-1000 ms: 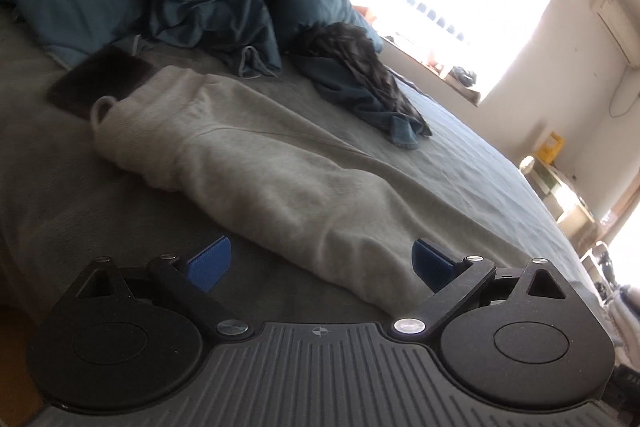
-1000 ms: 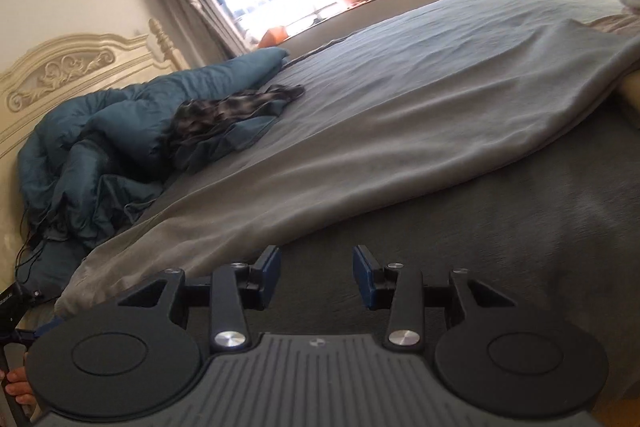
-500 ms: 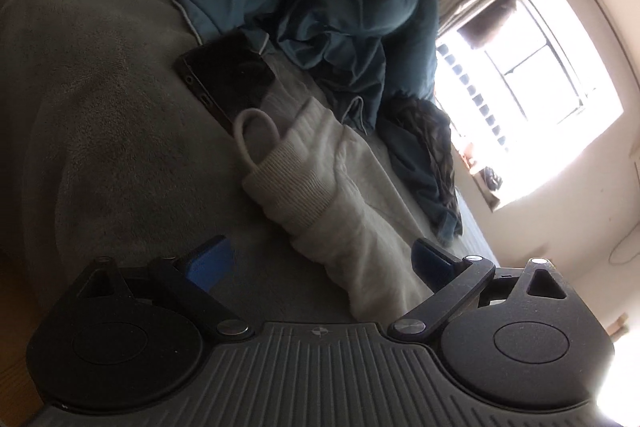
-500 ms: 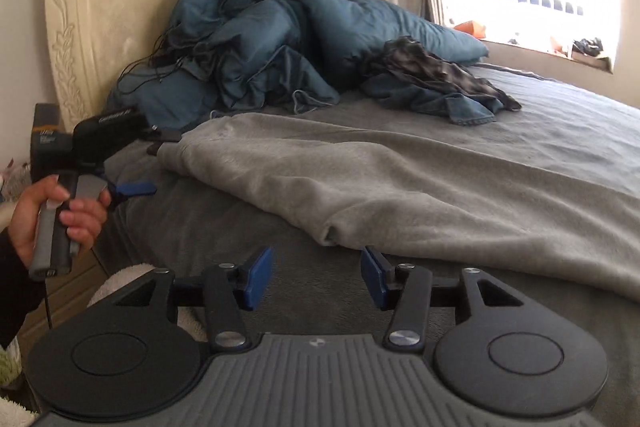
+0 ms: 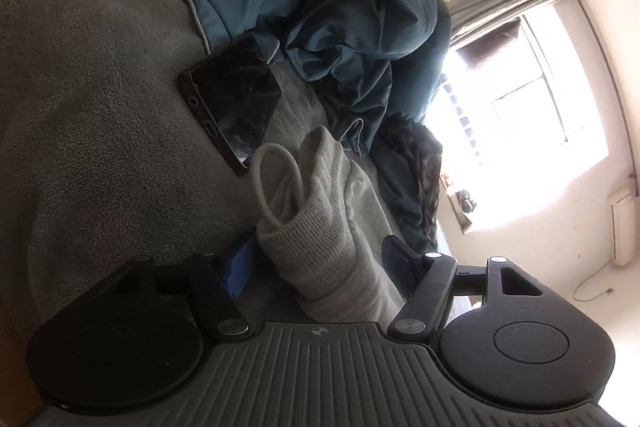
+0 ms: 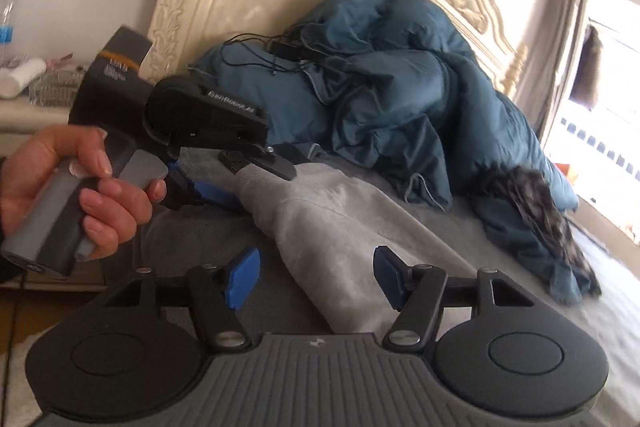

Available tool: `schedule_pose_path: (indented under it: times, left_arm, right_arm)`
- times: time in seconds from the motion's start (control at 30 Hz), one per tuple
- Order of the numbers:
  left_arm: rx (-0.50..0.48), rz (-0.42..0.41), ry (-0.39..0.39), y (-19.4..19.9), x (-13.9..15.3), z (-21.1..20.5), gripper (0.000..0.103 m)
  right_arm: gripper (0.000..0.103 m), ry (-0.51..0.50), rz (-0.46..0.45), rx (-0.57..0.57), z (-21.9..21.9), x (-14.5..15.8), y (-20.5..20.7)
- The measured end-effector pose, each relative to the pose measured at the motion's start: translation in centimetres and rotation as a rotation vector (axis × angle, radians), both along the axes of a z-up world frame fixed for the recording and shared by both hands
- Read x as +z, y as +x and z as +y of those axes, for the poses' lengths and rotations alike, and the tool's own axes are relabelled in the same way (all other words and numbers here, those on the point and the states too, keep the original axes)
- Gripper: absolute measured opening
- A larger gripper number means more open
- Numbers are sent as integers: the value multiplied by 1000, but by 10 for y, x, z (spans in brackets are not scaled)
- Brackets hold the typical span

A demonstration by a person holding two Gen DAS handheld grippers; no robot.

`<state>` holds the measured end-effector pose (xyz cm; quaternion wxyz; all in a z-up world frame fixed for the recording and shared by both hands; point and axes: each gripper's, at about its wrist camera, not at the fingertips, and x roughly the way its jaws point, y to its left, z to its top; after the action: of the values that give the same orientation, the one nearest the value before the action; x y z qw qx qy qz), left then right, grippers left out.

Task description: Fold clothes

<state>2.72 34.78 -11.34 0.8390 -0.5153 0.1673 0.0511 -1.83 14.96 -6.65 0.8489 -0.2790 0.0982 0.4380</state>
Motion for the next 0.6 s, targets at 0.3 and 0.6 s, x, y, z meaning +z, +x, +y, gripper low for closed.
schedule_pose_path:
  times: [0.3, 0.6]
  left_arm:
    - [-68, -47, 19, 6, 15, 7, 68]
    - [-165, -152, -33, 12, 17, 12, 74]
  right_arm:
    - [68, -131, -256, 21, 85, -49, 14]
    - [38, -45, -237, -116, 95, -49, 33]
